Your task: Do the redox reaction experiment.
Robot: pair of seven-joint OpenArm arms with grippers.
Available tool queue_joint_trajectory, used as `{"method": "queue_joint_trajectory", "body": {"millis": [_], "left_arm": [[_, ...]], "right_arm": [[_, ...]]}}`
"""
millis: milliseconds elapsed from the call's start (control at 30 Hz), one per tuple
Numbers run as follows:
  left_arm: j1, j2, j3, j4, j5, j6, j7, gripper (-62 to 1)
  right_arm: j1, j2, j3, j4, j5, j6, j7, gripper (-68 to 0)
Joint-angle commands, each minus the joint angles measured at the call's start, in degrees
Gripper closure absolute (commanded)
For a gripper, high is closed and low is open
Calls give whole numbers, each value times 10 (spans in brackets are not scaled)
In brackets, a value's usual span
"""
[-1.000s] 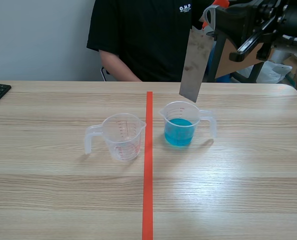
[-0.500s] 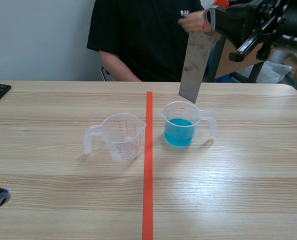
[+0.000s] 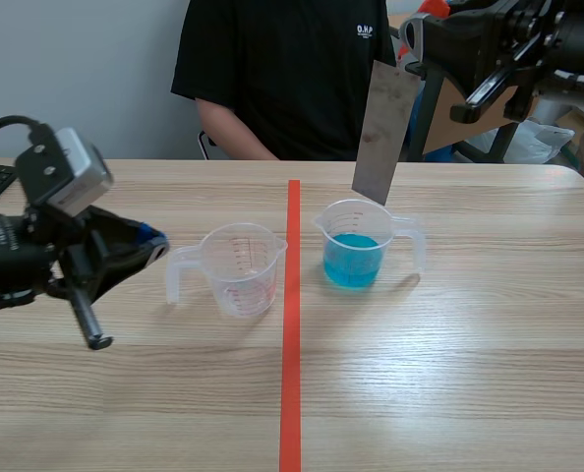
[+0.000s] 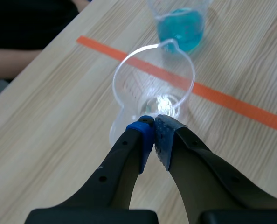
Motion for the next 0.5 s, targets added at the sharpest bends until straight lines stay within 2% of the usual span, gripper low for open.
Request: {"method": "queue_joint_trajectory", "body": {"millis": [0,300,467], "left_arm": [[-18,29,6,5,5,5,6,-40],[-104,158,41,-80,70,15,19,-40],[-134,216,43,-144,78,20,20,-40]], "right_arm": [[17,8,5,12,10,3,9,-15],[17,28,-6,12,11,3,23,-15],[17,38,-18,12,11,3,29,-15]]}}
